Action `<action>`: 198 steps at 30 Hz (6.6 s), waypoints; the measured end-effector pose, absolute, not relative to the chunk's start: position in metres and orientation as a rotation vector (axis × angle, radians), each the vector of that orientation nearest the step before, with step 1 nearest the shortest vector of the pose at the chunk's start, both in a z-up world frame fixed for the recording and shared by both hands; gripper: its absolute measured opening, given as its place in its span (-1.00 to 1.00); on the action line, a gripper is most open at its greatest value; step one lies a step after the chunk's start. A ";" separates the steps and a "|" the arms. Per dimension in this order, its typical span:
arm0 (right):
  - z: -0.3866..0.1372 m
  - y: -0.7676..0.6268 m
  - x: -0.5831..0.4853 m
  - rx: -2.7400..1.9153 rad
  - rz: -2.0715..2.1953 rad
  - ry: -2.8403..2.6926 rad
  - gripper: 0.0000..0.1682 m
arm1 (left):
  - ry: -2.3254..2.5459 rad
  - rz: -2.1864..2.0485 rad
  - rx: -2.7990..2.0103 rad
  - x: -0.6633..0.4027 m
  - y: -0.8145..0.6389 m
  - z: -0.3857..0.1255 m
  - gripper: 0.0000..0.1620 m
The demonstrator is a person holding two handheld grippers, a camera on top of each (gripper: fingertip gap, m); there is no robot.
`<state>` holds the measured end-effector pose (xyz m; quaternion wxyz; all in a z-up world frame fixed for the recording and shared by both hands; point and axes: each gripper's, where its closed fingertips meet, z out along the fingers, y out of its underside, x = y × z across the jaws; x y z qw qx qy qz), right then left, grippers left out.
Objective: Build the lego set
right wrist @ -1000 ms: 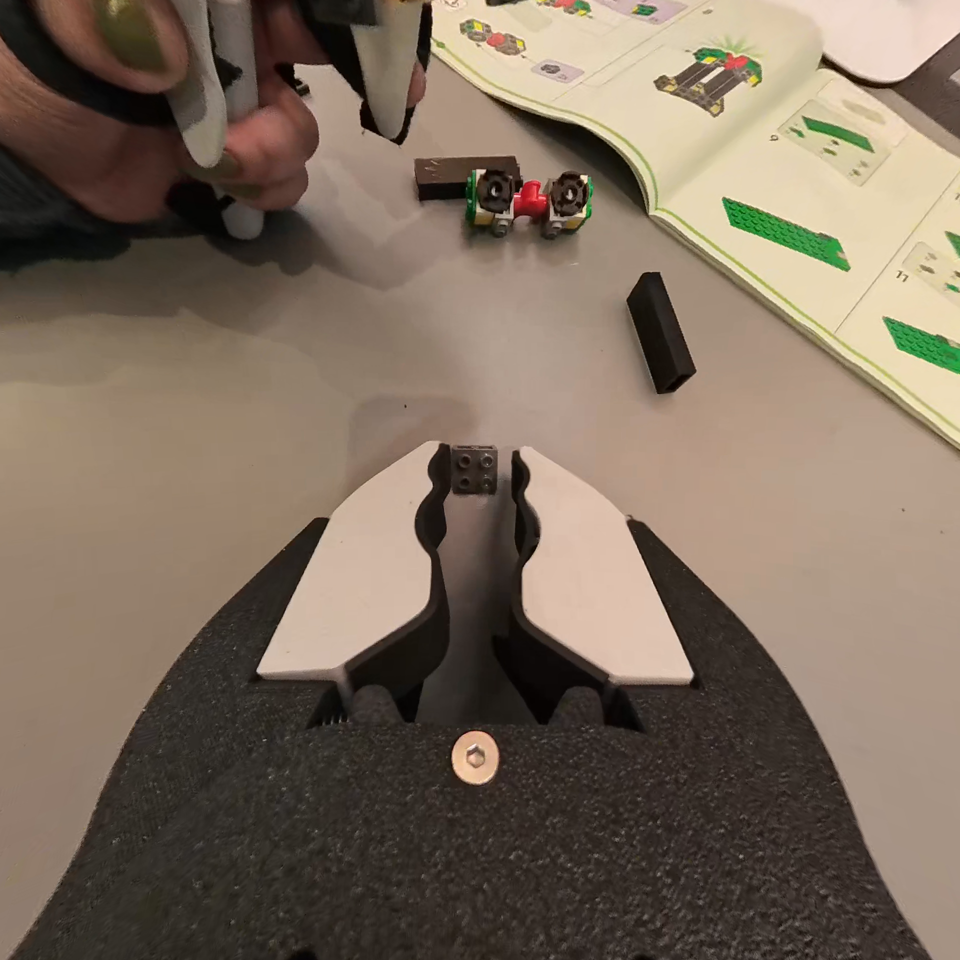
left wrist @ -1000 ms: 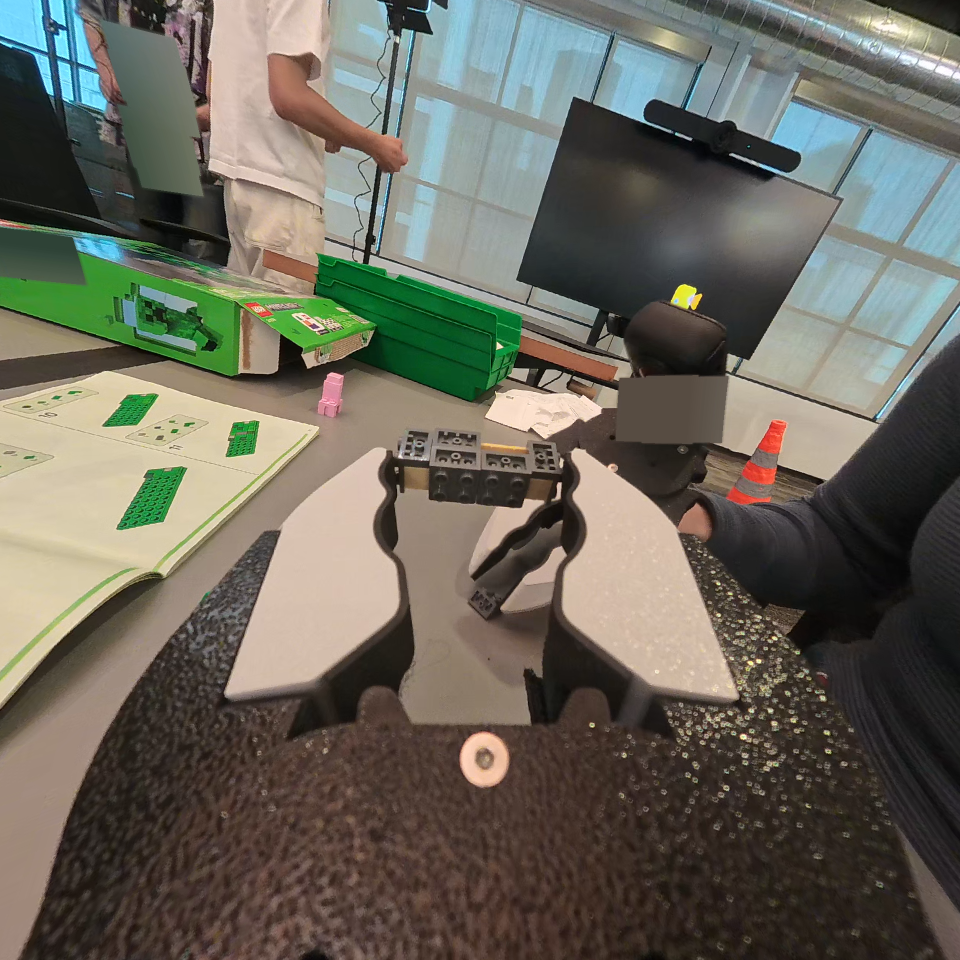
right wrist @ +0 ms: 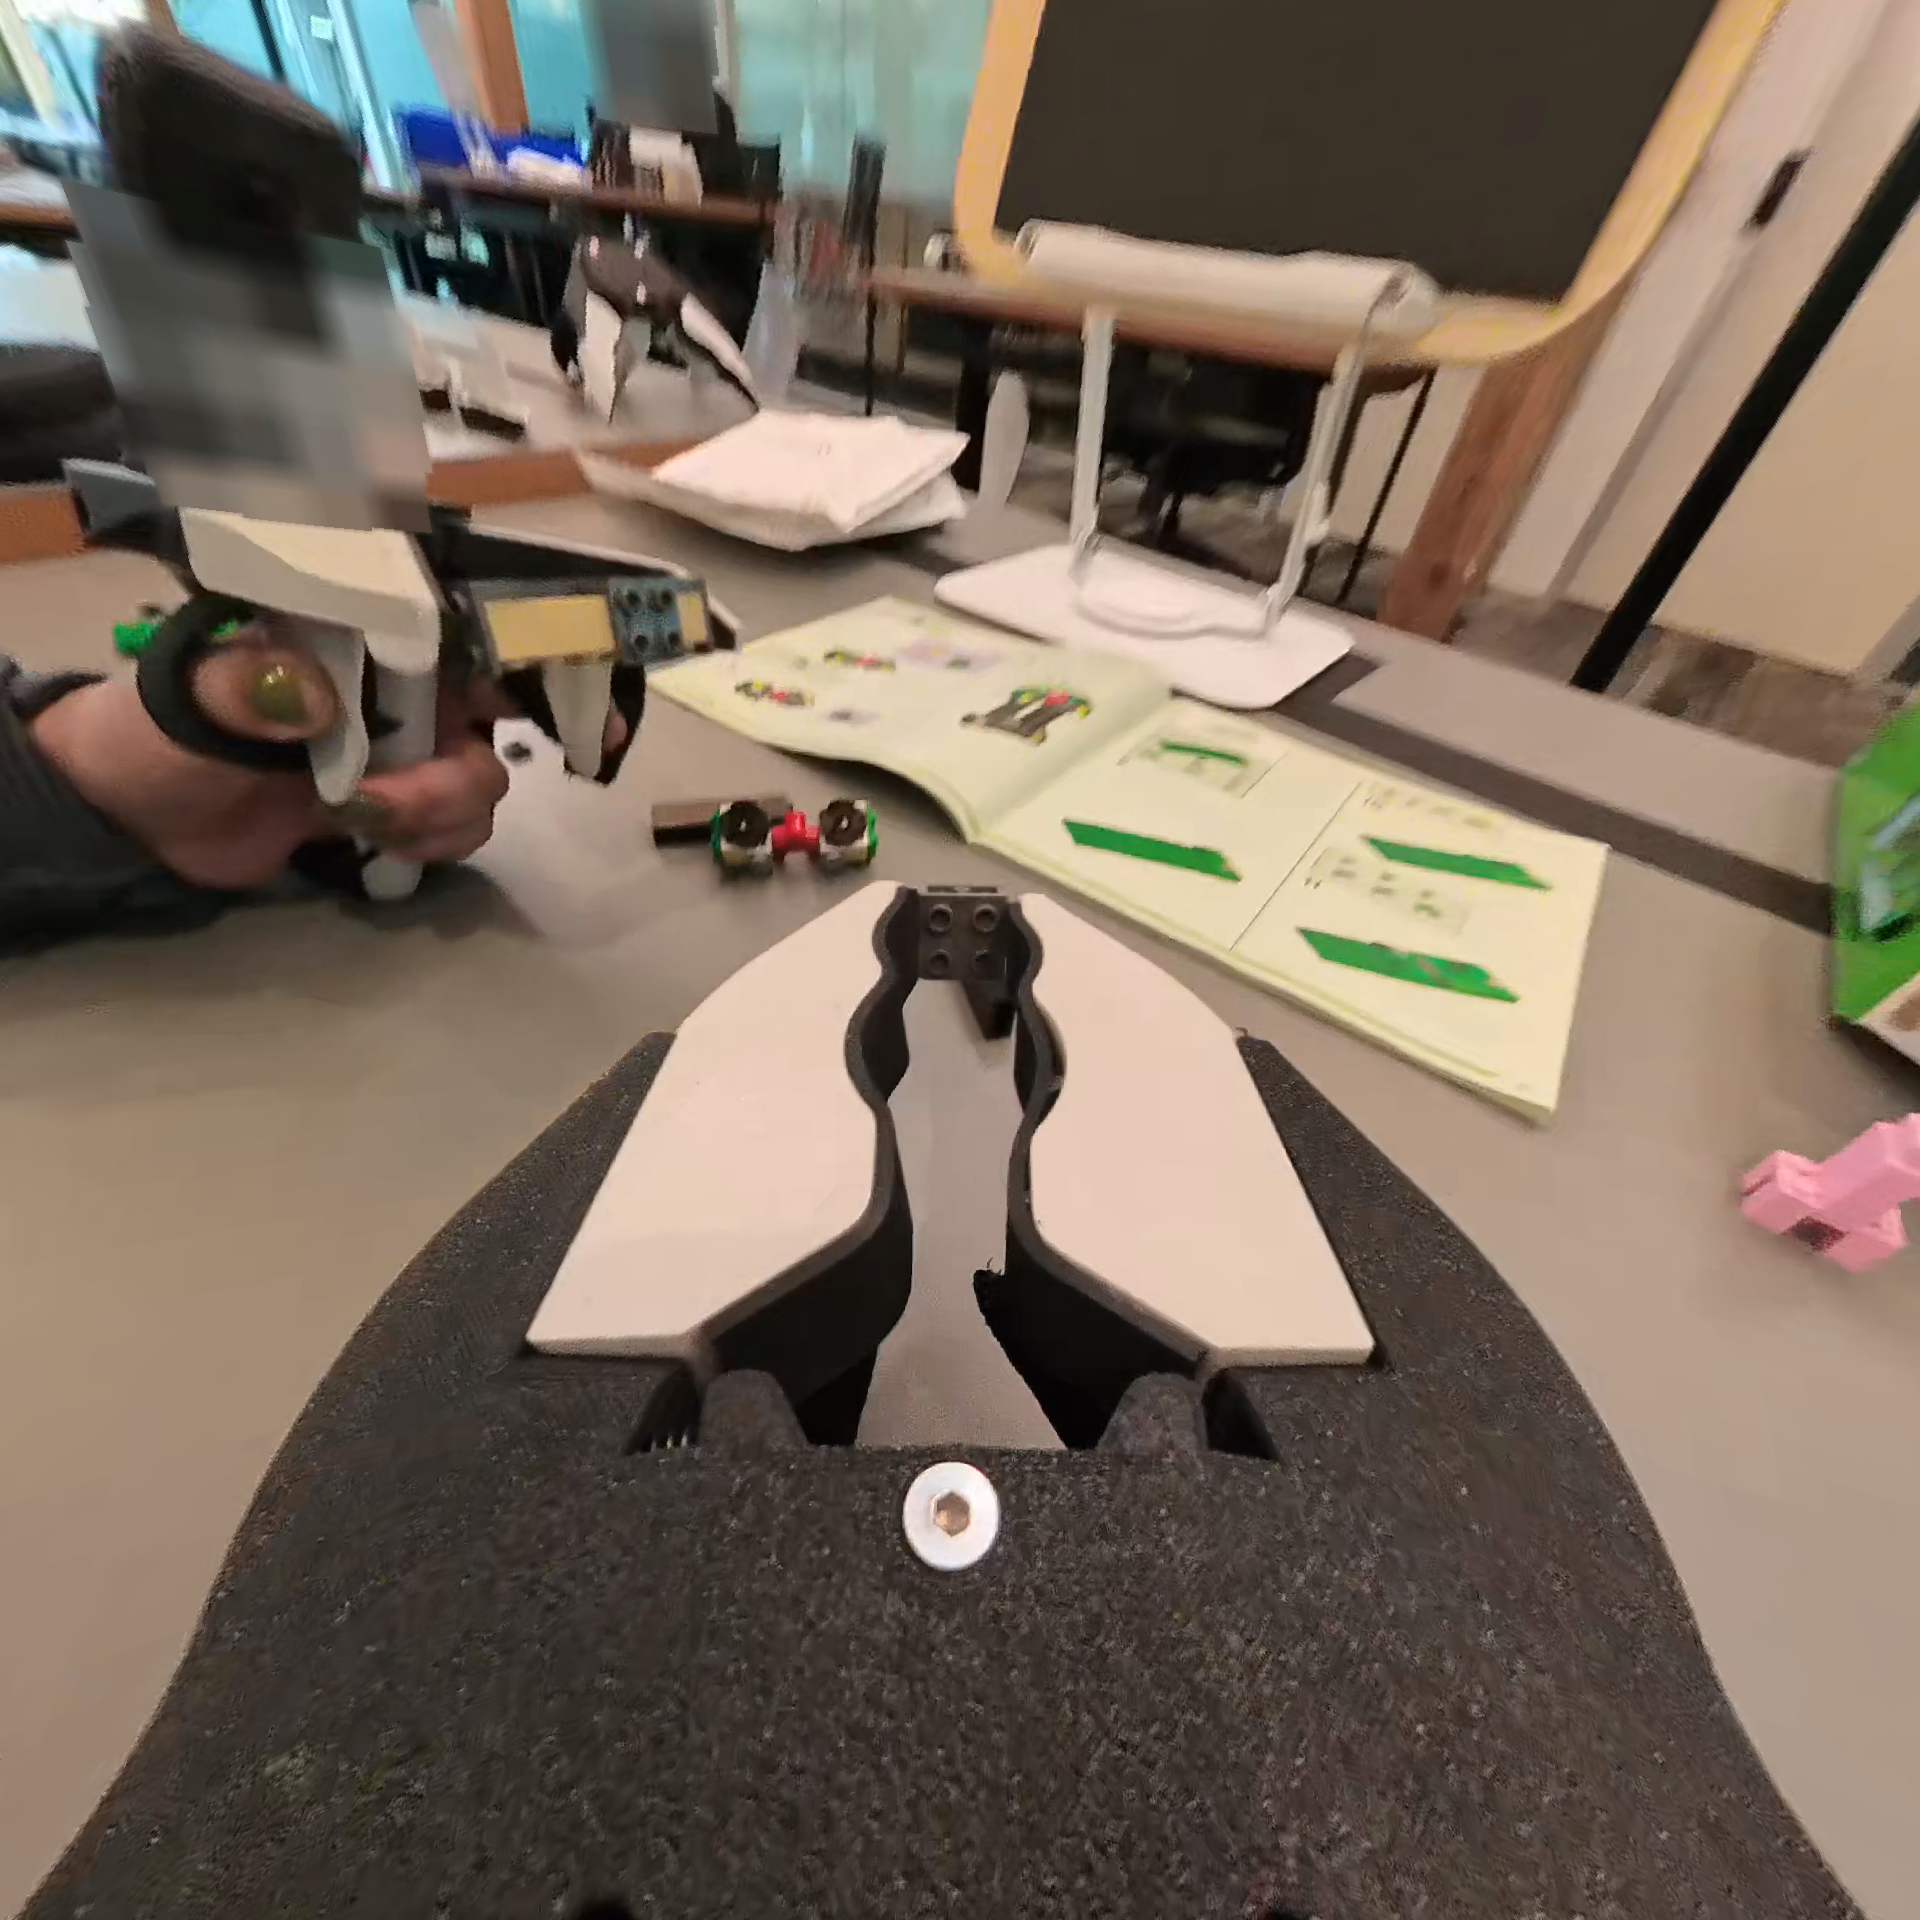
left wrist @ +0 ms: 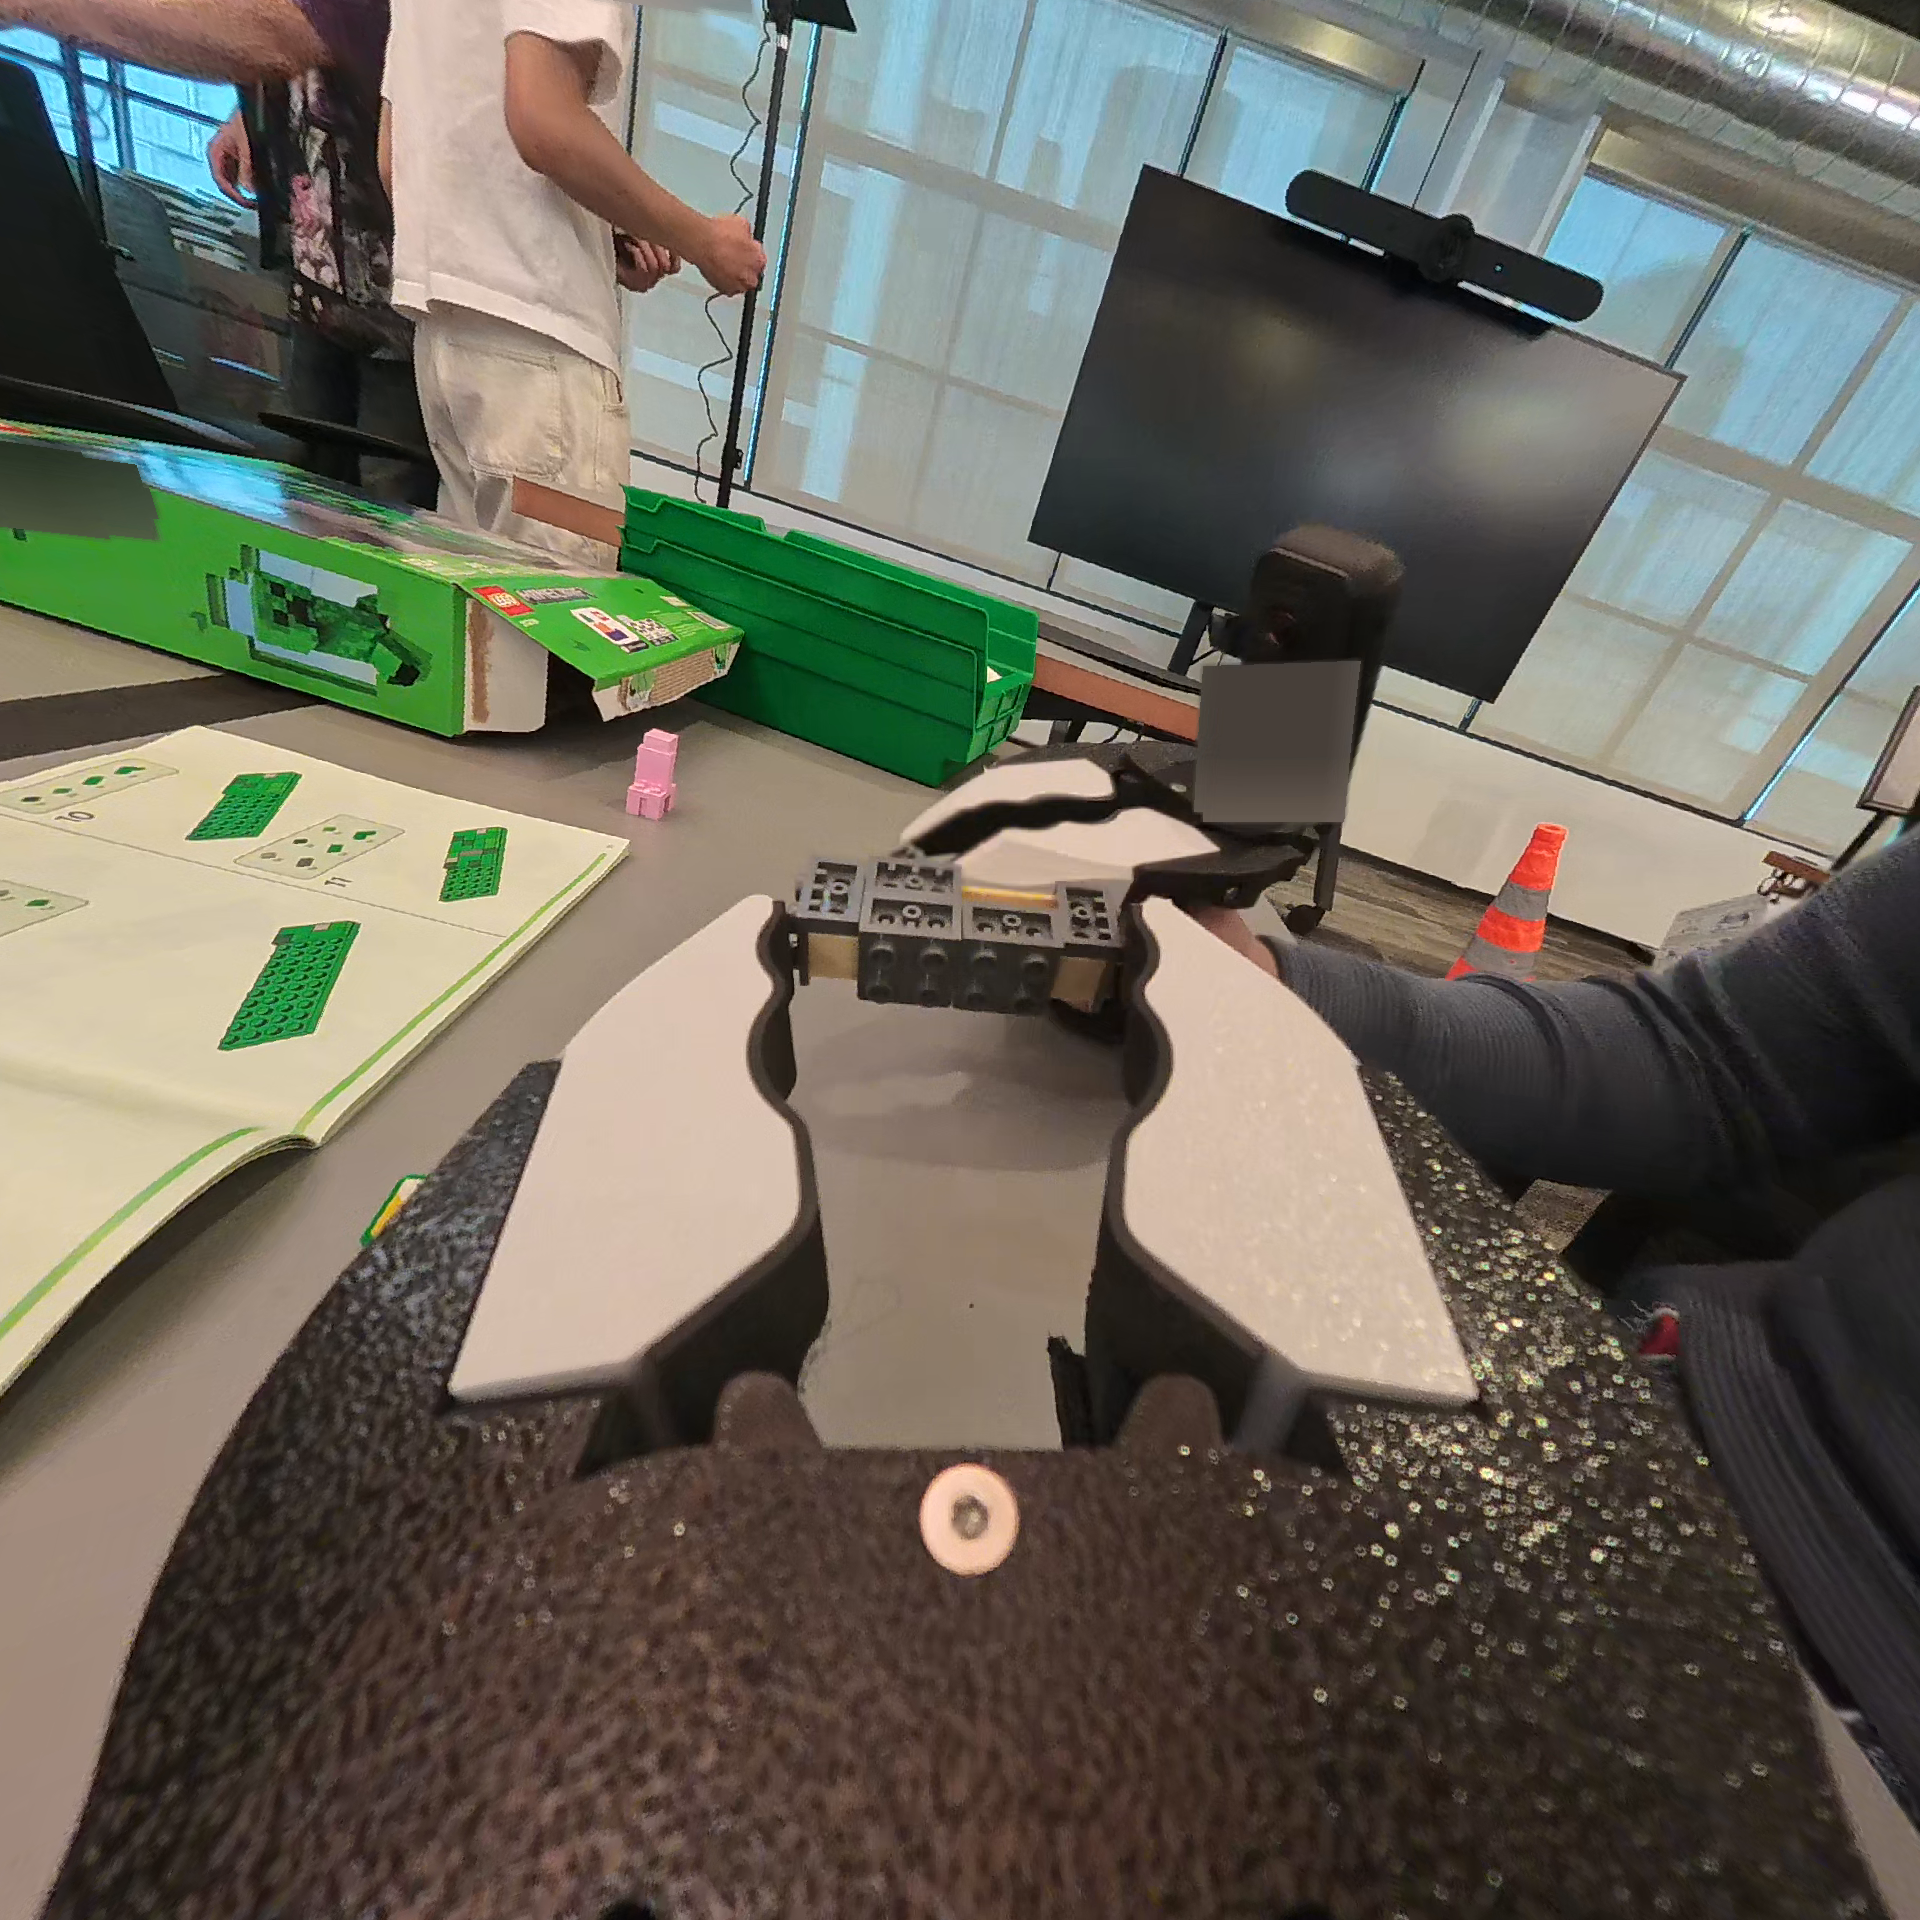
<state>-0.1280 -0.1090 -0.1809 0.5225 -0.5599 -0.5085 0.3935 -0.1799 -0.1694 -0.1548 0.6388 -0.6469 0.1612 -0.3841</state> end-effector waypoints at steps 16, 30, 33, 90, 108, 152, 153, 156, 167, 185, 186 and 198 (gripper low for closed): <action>-0.178 -0.114 -0.129 -1.219 0.813 -1.235 -0.81 | 0.380 -0.802 -1.461 -0.178 -0.169 -0.154 -0.25; -0.190 -0.125 -0.139 -1.166 0.704 -1.365 -0.82 | 0.363 -0.789 -1.405 -0.183 -0.173 -0.148 -0.25; -0.190 -0.130 -0.140 -1.131 0.688 -1.384 -0.82 | 0.325 -0.788 -1.386 -0.189 -0.173 -0.145 -0.25; -0.146 -0.139 -0.144 -0.890 1.577 -1.387 -0.82 | 0.554 -0.823 -1.447 -0.156 -0.132 -0.156 -0.25; -0.153 -0.143 -0.146 -0.937 1.606 -1.445 -0.82 | 0.636 -0.835 -1.490 -0.146 -0.135 -0.163 -0.25; -0.252 -0.063 -0.112 -1.529 0.894 -1.921 -0.81 | 0.574 -0.881 -1.483 -0.152 -0.132 -0.160 -0.25; -0.252 -0.063 -0.112 -1.528 0.901 -1.924 -0.81 | 0.574 -0.881 -1.483 -0.152 -0.132 -0.160 -0.25; -0.250 -0.064 -0.110 -1.530 0.925 -1.921 -0.75 | 0.574 -0.882 -1.482 -0.153 -0.132 -0.160 -0.25; -0.256 -0.072 -0.100 -1.520 0.963 -2.022 -0.77 | 0.572 -0.886 -1.482 -0.153 -0.132 -0.160 -0.25; -0.250 -0.078 -0.112 -1.198 0.647 -2.261 -0.78 | 0.576 -0.892 -1.488 -0.152 -0.132 -0.160 -0.25; -0.250 -0.078 -0.112 -1.185 0.640 -2.272 -0.79 | 0.577 -0.891 -1.489 -0.152 -0.132 -0.161 -0.25; -0.250 -0.078 -0.112 -0.981 0.473 -2.601 -0.84 | 0.595 -0.885 -1.492 -0.150 -0.133 -0.162 -0.25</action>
